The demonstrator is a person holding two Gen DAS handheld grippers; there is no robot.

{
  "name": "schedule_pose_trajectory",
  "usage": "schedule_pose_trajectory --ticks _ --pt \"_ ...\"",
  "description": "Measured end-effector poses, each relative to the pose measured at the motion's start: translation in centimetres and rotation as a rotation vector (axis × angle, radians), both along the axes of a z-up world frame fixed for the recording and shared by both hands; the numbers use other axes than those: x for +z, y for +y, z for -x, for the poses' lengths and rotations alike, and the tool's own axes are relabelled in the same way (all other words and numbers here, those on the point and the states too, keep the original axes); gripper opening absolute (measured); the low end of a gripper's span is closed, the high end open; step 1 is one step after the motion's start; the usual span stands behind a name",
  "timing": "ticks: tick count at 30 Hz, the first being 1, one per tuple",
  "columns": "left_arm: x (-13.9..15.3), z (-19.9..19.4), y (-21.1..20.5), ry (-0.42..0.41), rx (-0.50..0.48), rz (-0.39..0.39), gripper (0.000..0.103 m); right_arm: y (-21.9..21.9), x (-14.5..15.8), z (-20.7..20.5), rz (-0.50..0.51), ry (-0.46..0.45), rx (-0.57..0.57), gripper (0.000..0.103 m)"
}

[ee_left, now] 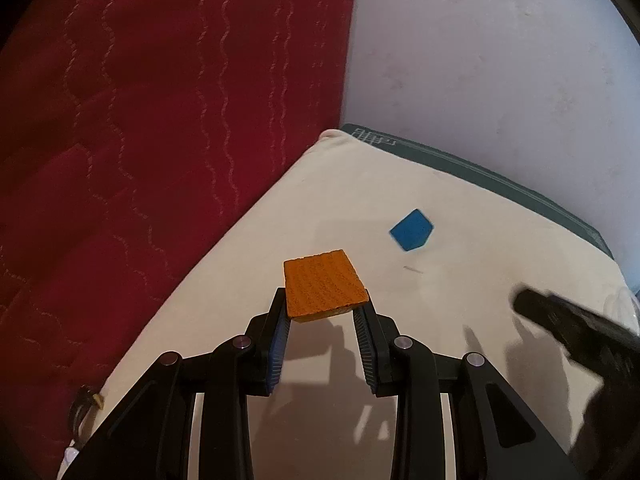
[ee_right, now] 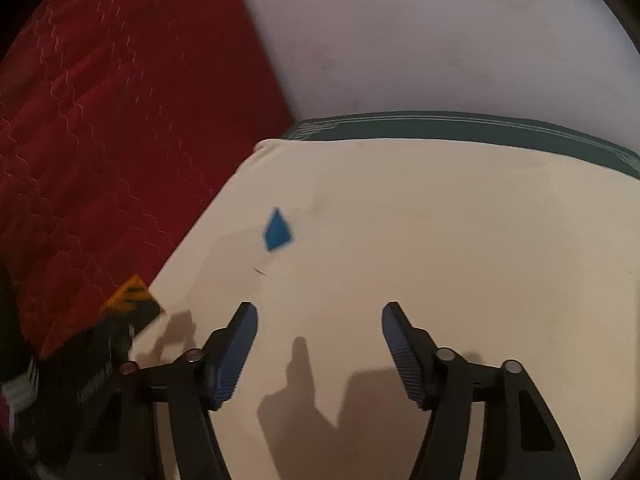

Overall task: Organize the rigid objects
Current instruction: 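Grasp the blue block with the right gripper while the left holds the orange square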

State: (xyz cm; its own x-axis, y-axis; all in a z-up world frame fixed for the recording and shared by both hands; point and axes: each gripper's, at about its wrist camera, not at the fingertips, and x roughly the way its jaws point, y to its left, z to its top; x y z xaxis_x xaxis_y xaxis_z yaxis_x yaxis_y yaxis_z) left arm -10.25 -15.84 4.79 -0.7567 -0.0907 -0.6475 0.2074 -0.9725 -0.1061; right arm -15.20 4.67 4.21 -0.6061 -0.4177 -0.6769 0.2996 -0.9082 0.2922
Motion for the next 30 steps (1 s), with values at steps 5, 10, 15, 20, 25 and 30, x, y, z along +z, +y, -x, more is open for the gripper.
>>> schedule_pose_trajectory --ticks 5,10,15,20,25,30 --pt "-0.4 -0.7 -0.5 0.012 0.022 0.013 0.033 -4.0 -0.7 3.0 -0.007 -0.027 0.051 0.054" --pt "-0.8 -0.5 -1.5 -0.002 0.057 -0.02 0.033 -6.0 -1.4 4.9 -0.013 -0.048 0.066 0.052" --pt "-1.0 -0.5 -2.5 -0.017 0.094 -0.052 0.033 -7.1 -2.2 6.6 -0.001 -0.072 0.055 0.05" --pt "-0.7 -0.9 -3.1 -0.005 0.114 -0.067 0.033 -7.9 -3.0 7.7 0.005 -0.082 0.037 0.05" --pt "-0.9 -0.9 -3.2 -0.015 0.112 -0.075 0.033 -8.3 -2.9 8.4 -0.007 -0.053 -0.004 0.05" --pt "-0.9 -1.3 -3.5 -0.009 0.114 -0.077 0.033 -9.2 -3.0 9.3 -0.041 -0.032 -0.026 0.05"
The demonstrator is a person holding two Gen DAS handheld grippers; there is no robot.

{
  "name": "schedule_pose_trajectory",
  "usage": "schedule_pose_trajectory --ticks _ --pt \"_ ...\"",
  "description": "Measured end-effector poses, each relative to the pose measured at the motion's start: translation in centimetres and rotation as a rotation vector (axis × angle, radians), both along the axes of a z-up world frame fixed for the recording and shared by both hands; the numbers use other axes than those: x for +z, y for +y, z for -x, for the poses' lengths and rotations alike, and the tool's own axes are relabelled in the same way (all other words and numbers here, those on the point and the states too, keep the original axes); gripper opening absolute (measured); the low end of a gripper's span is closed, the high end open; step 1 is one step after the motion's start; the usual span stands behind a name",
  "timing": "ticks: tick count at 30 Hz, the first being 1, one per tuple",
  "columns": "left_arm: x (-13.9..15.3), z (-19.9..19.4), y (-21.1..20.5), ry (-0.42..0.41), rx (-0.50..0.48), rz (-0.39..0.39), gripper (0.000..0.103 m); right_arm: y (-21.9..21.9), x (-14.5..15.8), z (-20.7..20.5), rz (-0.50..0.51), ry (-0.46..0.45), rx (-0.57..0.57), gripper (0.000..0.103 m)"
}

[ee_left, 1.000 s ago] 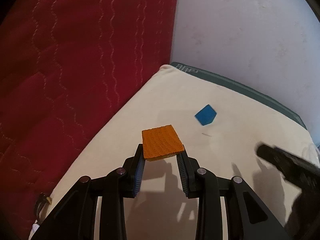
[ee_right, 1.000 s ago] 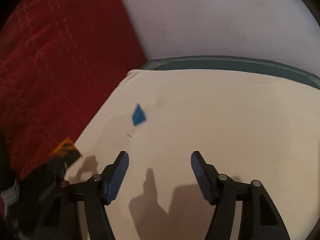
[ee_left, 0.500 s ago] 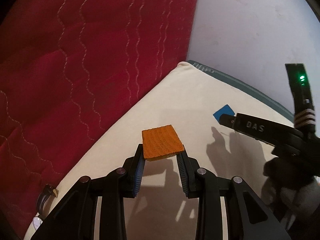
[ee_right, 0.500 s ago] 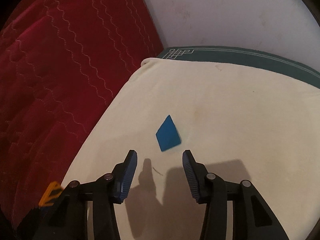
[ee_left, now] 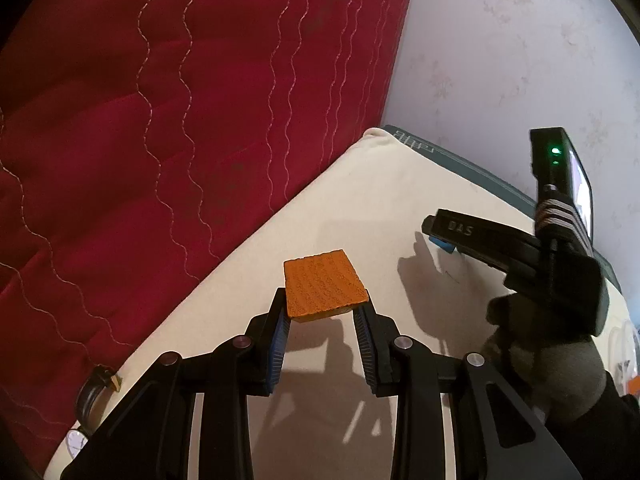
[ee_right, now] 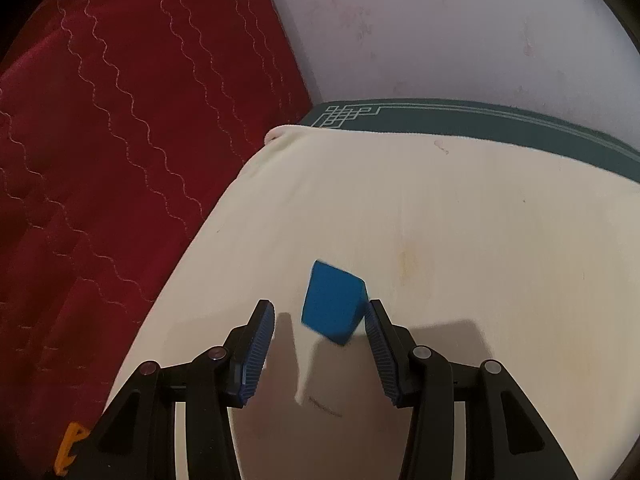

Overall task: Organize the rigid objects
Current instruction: 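Grasp the blue block with the right gripper while the left holds the orange square, then carry the blue block with the right gripper into the bowl and release it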

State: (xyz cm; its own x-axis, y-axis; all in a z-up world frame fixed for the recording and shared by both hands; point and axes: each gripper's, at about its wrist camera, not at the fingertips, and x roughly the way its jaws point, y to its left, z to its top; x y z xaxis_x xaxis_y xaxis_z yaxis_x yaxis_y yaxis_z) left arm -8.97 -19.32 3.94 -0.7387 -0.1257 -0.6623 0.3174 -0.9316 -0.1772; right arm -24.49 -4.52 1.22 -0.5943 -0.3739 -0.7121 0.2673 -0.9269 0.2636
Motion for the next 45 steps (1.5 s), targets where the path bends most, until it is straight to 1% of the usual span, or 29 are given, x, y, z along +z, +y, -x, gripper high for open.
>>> schedule_pose_trajectory --ticks 4,6,8,12,18,24,31,38,45 --pt "-0.2 0.2 0.1 -0.003 -0.002 0.001 0.033 -0.9 -0.1 0.5 -0.051 0.019 -0.016 0.049" --pt "-0.3 0.2 0.2 -0.005 -0.004 0.003 0.033 -1.1 -0.1 0.7 -0.074 0.024 -0.027 0.044" --pt "-0.4 0.2 0.0 -0.005 -0.006 0.004 0.033 -1.2 -0.2 0.9 -0.094 0.027 -0.042 0.033" --pt "-0.6 0.2 -0.1 -0.009 -0.009 0.005 0.033 -0.6 -0.1 0.8 -0.09 0.028 -0.05 0.033" --pt "-0.8 0.4 -0.2 -0.009 -0.016 0.006 0.033 1.2 1.0 -1.2 -0.053 0.064 -0.056 0.033" --pt "-0.7 0.3 0.1 -0.006 -0.026 0.013 0.033 4.4 2.4 -4.2 0.016 0.074 -0.087 0.033" --pt "-0.8 0.4 0.8 -0.01 -0.038 0.026 0.033 8.0 2.9 -8.0 0.049 0.08 -0.128 0.033" --pt "-0.9 0.4 1.3 -0.013 -0.051 0.034 0.033 11.9 2.9 -11.6 0.047 0.072 -0.182 0.033" --pt "-1.4 1.0 1.9 -0.027 -0.056 0.051 0.033 16.9 3.3 -15.0 0.033 0.08 -0.277 0.033"
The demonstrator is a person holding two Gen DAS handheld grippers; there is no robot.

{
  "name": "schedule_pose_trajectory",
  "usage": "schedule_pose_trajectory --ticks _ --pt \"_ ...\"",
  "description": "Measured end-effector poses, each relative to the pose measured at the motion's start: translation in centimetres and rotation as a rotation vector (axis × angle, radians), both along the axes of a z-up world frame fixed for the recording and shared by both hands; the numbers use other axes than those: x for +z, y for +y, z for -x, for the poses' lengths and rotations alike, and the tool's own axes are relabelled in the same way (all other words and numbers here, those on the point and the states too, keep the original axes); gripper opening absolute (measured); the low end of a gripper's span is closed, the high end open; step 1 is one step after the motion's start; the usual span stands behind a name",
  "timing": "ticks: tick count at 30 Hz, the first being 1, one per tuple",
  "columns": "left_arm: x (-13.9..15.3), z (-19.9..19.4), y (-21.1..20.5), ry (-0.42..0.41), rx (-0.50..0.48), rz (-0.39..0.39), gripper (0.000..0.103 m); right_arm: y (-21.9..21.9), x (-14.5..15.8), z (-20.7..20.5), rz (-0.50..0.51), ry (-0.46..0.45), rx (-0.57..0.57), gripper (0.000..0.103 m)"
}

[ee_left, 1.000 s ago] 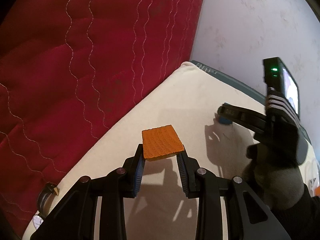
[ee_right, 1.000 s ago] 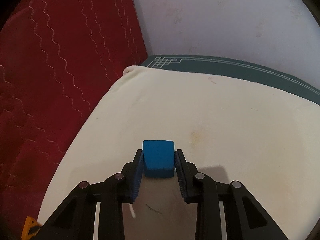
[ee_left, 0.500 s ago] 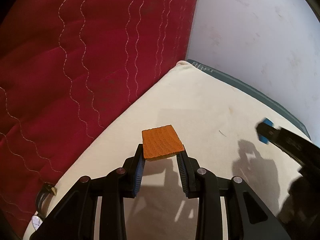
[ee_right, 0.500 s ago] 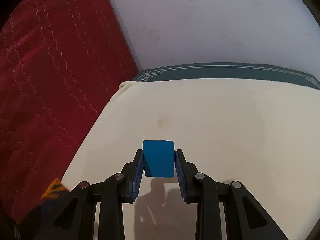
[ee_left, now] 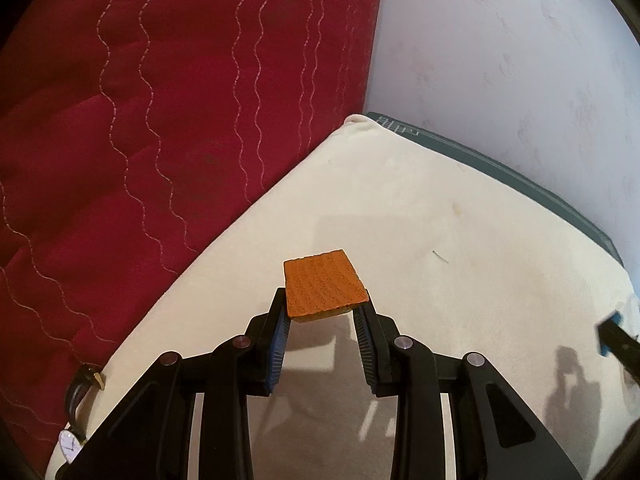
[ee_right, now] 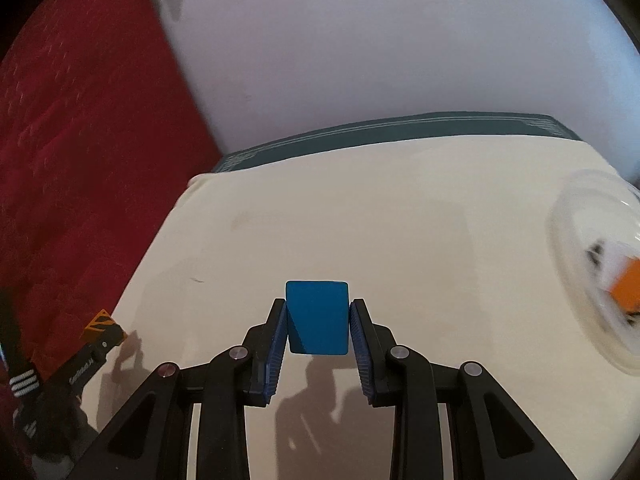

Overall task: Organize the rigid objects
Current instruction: 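Carry the blue block with the right gripper into the bowl and release it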

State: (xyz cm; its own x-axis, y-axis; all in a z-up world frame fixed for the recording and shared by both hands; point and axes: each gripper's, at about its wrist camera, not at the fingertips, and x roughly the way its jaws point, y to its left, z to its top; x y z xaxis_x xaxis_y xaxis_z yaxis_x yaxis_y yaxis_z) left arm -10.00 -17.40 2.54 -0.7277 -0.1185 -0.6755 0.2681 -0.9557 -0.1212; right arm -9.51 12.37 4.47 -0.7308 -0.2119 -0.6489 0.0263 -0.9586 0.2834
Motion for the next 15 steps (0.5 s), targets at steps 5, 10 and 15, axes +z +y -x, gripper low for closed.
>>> schedule_pose_trajectory --ticks 5,10,15 --pt "-0.4 0.3 0.3 -0.013 0.005 0.014 0.033 3.1 1.2 -2.3 0.002 0.033 -0.064 0.033" --pt "-0.5 0.4 0.9 -0.02 -0.009 0.02 0.033 6.1 2.0 -4.6 0.009 0.057 -0.125 0.033" --pt "-0.3 0.4 1.7 -0.026 -0.036 0.034 0.033 8.8 2.0 -5.8 0.018 0.06 -0.189 0.033"
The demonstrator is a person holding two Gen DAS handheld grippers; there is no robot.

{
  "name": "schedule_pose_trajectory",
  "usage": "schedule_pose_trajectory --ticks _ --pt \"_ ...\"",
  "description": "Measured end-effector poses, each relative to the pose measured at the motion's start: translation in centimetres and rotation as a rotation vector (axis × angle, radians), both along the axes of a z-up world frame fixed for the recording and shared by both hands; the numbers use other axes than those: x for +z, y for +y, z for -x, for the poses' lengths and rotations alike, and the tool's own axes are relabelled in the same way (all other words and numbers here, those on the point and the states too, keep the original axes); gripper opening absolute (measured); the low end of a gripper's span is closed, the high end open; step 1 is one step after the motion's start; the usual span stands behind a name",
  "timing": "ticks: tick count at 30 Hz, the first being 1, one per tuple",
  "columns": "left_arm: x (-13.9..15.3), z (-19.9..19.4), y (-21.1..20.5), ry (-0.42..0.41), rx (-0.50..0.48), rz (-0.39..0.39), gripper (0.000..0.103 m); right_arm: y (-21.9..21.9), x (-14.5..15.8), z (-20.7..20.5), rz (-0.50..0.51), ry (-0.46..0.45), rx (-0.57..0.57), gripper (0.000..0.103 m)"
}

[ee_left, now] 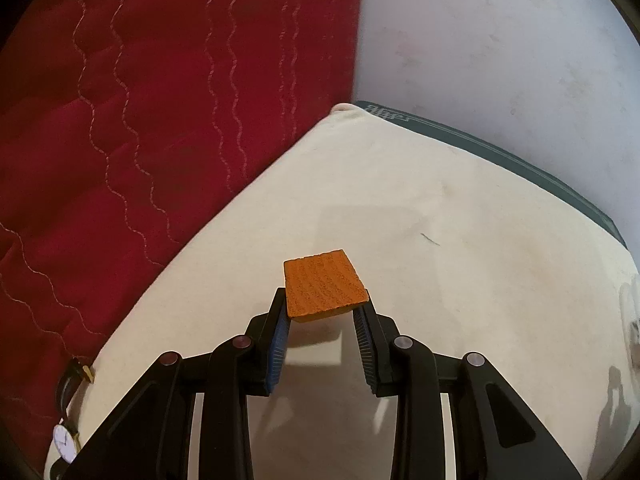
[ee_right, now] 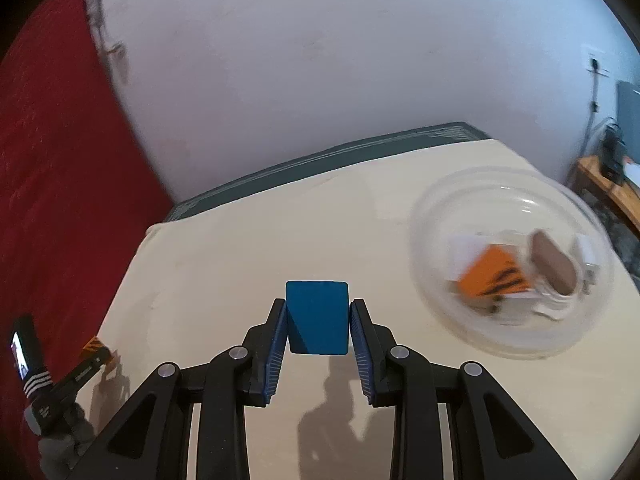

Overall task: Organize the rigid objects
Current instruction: 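Carry the blue block with the right gripper into the bowl and release it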

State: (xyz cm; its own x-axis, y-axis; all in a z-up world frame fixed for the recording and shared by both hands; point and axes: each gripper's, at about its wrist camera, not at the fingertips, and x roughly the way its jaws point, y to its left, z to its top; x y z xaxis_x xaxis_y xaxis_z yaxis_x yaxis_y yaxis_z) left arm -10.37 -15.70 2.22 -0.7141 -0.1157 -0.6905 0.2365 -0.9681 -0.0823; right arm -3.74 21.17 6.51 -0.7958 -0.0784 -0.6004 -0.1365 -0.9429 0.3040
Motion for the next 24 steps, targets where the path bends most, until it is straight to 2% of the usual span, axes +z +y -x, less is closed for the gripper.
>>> schedule_pose_trajectory --ticks 14,24 --pt "1.5 -1.3 3.9 -0.001 -0.123 0.006 0.033 8.2 -0.3 -2.3 0.015 0.008 -0.194 0.033" --pt "3.0 -1.7 6.6 0.025 -0.176 0.018 0.033 10.6 -2.5 -0.8 0.061 -0.039 -0.185 0.033"
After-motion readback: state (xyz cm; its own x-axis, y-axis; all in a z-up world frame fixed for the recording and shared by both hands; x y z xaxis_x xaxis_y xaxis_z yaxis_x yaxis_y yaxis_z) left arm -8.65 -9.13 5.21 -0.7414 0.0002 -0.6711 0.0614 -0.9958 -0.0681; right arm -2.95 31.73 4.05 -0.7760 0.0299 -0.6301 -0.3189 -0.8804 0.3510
